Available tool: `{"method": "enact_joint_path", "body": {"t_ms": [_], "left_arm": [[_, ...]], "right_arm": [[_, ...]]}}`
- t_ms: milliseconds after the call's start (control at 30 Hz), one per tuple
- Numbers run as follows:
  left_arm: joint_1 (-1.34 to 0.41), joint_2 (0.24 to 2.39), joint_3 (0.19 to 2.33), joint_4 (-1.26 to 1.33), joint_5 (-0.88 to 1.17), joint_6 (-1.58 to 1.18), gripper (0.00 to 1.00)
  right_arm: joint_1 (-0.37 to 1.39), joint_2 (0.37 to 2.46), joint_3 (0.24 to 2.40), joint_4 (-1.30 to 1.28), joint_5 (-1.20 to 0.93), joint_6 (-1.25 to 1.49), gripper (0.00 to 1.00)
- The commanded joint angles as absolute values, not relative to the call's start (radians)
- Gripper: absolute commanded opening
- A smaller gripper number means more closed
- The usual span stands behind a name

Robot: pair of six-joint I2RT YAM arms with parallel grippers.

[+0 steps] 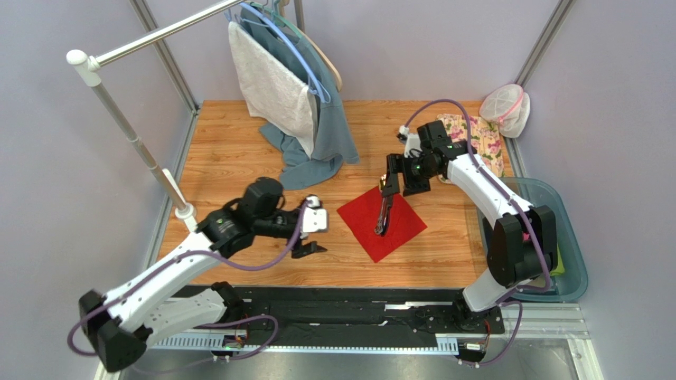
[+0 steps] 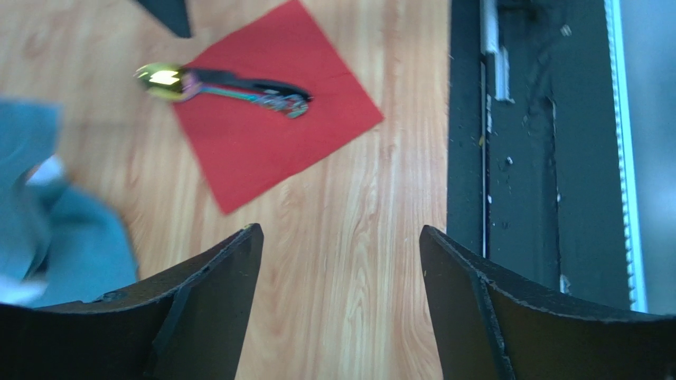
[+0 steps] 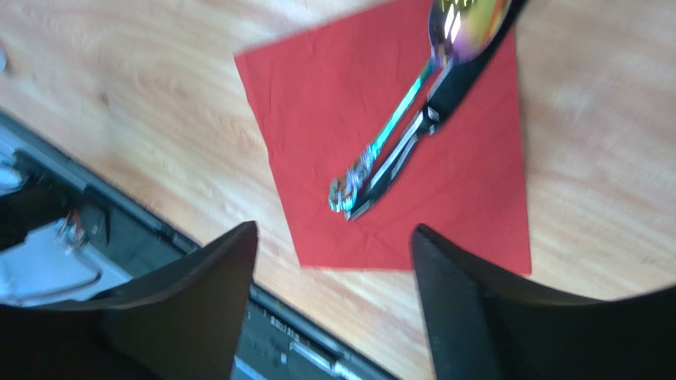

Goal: Place the utensils on the paper napkin and roll it up

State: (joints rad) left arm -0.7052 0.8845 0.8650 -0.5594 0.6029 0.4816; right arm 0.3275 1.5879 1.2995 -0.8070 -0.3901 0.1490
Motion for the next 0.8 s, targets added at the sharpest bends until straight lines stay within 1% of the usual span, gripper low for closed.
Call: {"method": "enact_joint_path", "body": {"t_ms": [0, 67, 100, 133, 200, 233, 367, 467, 533, 600, 767], "left_arm": [[-0.837, 1.057, 0.834, -0.387, 0.566, 0.733, 0.75], [-0.905, 1.167, 0.842, -0.335, 0.545, 0.782, 0.68], [-0.919, 1.205, 0.854, -0.325, 0.555, 0.793, 0.59], [-0.939, 1.285, 0.886, -0.316, 0.572, 0.79, 0.56], [-0.949, 1.36, 0.922, -0.282, 0.607, 0.761, 0.47], [-0.953, 1.424, 0.946, -0.264, 0.618, 0.755, 0.46], [-0.963, 1.526, 0.979, -0.219, 0.666, 0.83, 0.44], [-0.966, 1.6, 0.982, -0.201, 0.687, 0.882, 0.43], [-0.966, 1.656, 0.988, -0.177, 0.678, 0.874, 0.43], [-0.968, 1.686, 1.0, -0.169, 0.675, 0.897, 0.42], [-0.989, 1.727, 1.022, -0.169, 0.647, 0.911, 0.42]], "right_arm": [[0.224, 1.607, 1.275, -0.897, -0.684, -0.033, 0.78], [0.215, 1.627, 1.281, -0.933, -0.698, -0.064, 0.8], [0.215, 1.649, 1.284, -0.948, -0.74, -0.077, 0.79], [0.213, 1.658, 1.285, -0.977, -0.761, -0.089, 0.78], [0.213, 1.666, 1.273, -0.985, -0.797, -0.118, 0.74], [0.213, 1.673, 1.267, -0.986, -0.801, -0.132, 0.73], [0.213, 1.721, 1.25, -0.997, -0.833, -0.12, 0.67], [0.213, 1.749, 1.246, -0.994, -0.867, -0.124, 0.66], [0.213, 1.753, 1.258, -1.002, -0.847, -0.133, 0.66], [0.213, 1.735, 1.261, -1.009, -0.815, -0.135, 0.66], [0.213, 1.684, 1.22, -1.022, -0.815, -0.149, 0.66]]}}
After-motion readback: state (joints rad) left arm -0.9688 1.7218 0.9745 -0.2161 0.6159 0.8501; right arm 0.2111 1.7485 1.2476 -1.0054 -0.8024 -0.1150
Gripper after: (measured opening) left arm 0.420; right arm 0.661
